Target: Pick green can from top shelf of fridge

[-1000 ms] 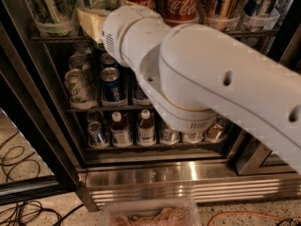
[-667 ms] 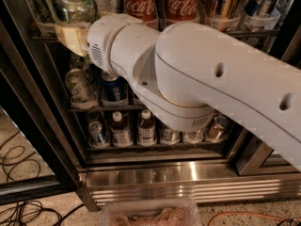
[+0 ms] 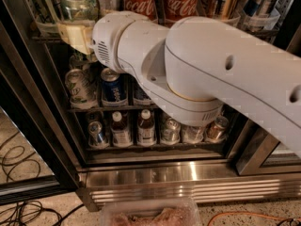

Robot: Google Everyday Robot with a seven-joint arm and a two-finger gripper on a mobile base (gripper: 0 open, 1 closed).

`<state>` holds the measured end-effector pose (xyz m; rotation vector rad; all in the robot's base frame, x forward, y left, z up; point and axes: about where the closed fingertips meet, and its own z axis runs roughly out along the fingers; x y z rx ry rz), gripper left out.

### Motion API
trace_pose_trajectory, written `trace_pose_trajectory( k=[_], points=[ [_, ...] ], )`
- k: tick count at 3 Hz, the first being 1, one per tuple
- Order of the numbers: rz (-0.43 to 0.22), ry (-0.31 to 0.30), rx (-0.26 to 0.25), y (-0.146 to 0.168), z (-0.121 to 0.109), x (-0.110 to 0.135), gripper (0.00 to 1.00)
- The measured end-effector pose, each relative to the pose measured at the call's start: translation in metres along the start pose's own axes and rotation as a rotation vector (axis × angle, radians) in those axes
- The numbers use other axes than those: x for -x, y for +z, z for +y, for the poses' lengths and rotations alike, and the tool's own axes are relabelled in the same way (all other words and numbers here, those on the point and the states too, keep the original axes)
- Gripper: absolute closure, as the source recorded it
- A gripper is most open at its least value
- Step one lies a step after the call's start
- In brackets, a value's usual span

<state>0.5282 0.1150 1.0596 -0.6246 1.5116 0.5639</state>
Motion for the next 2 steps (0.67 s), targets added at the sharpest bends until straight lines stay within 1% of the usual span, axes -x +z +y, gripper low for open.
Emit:
trace_pose_trajectory(
  k=[1,2],
  points=[
    [-0.011,0.022,0.053,-0.01,0.0,0.0,1.0],
    [0.031,0.044,0.158,-0.055,0.009,-0.014,1.0]
  ],
)
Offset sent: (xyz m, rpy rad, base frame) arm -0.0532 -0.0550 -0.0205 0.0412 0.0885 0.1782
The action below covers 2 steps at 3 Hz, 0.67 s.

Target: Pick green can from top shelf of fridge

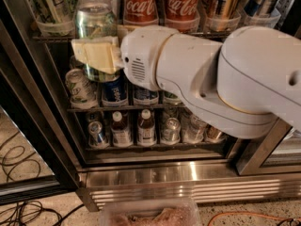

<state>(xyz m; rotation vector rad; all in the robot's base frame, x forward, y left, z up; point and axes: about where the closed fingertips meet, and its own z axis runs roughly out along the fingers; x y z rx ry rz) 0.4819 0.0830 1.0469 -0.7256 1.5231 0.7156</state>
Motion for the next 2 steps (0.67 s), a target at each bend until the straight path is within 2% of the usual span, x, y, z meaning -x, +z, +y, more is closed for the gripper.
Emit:
trace_pose_trajectory(
  k=[1,2],
  points=[
    [0.029,0.003,0.056,-0.02,0.011,-0.006,1.0],
    [0.071,-0.005,0.12,-0.031,0.018,-0.002,1.0]
  ],
)
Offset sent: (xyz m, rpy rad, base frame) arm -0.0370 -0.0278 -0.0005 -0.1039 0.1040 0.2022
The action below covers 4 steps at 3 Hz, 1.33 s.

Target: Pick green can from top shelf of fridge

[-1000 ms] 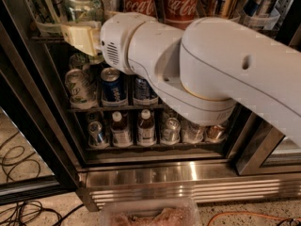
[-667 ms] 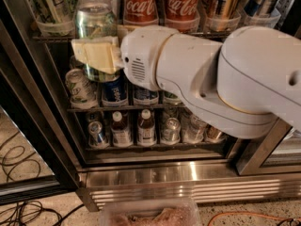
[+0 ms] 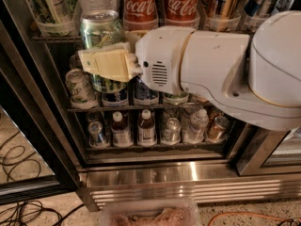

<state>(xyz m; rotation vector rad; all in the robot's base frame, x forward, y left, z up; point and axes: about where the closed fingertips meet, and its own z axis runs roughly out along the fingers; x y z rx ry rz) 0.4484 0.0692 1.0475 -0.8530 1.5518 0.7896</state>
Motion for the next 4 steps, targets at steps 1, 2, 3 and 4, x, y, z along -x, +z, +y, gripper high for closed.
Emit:
trace_pose_trajectory(
  k=[1,2,3,4],
  points=[
    [0.018,-0.005,0.069,0.003,0.003,-0.001,1.0],
    [0.037,-0.01,0.127,0.008,0.003,-0.001,1.0],
    [0.069,-0.015,0.173,0.015,0.005,-0.002,1.0],
    [0.069,-0.015,0.173,0.015,0.005,-0.002,1.0]
  ],
)
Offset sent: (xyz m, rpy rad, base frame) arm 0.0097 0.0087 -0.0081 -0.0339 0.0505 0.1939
